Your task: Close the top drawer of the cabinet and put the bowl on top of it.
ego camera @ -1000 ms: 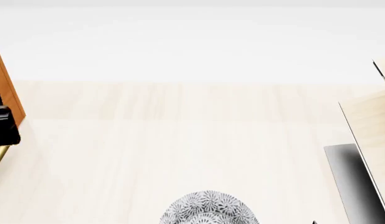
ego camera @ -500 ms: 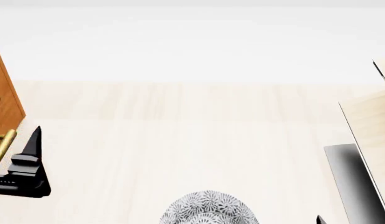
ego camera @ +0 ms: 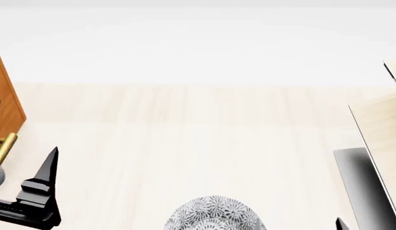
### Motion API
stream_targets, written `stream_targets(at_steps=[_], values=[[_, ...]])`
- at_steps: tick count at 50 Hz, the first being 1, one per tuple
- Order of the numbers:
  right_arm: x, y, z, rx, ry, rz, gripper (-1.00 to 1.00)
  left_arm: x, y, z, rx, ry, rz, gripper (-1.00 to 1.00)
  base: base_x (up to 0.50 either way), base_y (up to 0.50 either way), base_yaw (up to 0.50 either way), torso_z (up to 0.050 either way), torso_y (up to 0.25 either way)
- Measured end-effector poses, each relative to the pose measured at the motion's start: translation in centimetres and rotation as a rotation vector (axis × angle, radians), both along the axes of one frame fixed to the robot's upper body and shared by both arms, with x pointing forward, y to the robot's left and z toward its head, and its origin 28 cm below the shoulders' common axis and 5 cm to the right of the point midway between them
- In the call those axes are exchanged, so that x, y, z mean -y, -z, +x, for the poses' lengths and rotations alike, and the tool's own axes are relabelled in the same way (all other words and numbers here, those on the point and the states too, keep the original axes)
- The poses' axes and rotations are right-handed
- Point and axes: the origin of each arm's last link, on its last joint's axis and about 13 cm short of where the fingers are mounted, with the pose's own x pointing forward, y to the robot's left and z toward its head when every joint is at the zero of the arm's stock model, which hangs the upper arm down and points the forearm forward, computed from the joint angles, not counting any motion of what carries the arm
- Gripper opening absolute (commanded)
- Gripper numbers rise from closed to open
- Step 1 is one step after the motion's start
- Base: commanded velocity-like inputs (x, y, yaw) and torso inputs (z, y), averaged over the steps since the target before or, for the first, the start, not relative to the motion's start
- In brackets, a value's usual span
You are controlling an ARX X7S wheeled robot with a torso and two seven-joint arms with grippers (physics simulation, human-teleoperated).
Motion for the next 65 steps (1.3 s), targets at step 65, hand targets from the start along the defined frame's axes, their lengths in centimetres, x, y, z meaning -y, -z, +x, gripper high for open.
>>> stream_targets(at_steps=[65], values=[[0.1, 1.0, -0.3, -0.023, -0.011, 0.005, 1.00, 2.5, -0.3, 8.0, -0.379, 0.351, -0.060, 1.00, 0.00, 0.00, 0.00, 0.000, 0.000]])
